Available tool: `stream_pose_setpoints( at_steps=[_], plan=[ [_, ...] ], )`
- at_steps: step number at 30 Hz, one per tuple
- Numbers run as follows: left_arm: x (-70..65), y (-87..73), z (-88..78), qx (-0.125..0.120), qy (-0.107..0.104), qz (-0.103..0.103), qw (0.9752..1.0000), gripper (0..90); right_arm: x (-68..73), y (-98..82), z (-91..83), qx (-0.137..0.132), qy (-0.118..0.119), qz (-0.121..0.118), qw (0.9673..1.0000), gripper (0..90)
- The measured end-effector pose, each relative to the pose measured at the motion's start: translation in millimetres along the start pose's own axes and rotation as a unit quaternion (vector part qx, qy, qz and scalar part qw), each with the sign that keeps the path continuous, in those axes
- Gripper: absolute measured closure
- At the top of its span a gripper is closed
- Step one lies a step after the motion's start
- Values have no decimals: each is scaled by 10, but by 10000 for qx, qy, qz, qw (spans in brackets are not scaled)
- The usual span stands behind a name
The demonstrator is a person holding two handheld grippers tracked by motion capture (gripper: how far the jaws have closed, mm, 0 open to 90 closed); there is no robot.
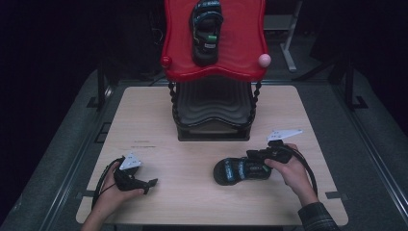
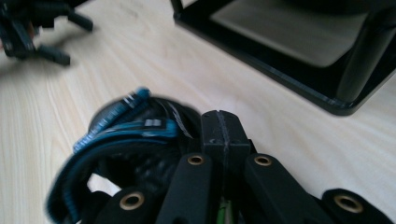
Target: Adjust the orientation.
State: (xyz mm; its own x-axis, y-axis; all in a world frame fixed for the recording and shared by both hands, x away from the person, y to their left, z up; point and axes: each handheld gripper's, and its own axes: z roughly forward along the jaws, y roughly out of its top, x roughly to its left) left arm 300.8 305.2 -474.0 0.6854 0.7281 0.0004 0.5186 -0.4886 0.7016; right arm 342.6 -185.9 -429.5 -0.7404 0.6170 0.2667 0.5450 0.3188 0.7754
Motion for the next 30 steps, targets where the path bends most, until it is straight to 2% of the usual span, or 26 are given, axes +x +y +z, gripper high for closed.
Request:
stream_pose_setpoints(
  at_steps=[3, 8, 12, 15, 19, 26, 30],
  plan=[
    [0, 0, 0, 0, 0, 1, 10000, 9, -46, 22, -96, -251, -93, 73, 9996, 900],
    [4, 0, -2, 10, -5, 8, 10000, 9, -172, -19, -342, -529, -401, 167, 9977, 900],
    [5, 1, -2, 11, -6, 7, 10000, 8, -341, -171, -452, -472, -625, 301, 9965, 900],
    [5, 1, -2, 10, -4, 6, 10000, 9, -448, -295, -428, -346, -670, 421, 9963, 900],
    [6, 1, -2, 8, -5, 6, 10000, 9, -527, -397, -314, -152, -607, 475, 9969, 900],
    [8, -1, -2, 4, -12, 17, 10000, 9, -516, -451, -118, 189, -478, 352, 9981, 900],
    [8, -1, -2, 2, -15, 19, 10000, 9, -523, -466, -123, 225, -465, 376, 9980, 900]
  ],
)
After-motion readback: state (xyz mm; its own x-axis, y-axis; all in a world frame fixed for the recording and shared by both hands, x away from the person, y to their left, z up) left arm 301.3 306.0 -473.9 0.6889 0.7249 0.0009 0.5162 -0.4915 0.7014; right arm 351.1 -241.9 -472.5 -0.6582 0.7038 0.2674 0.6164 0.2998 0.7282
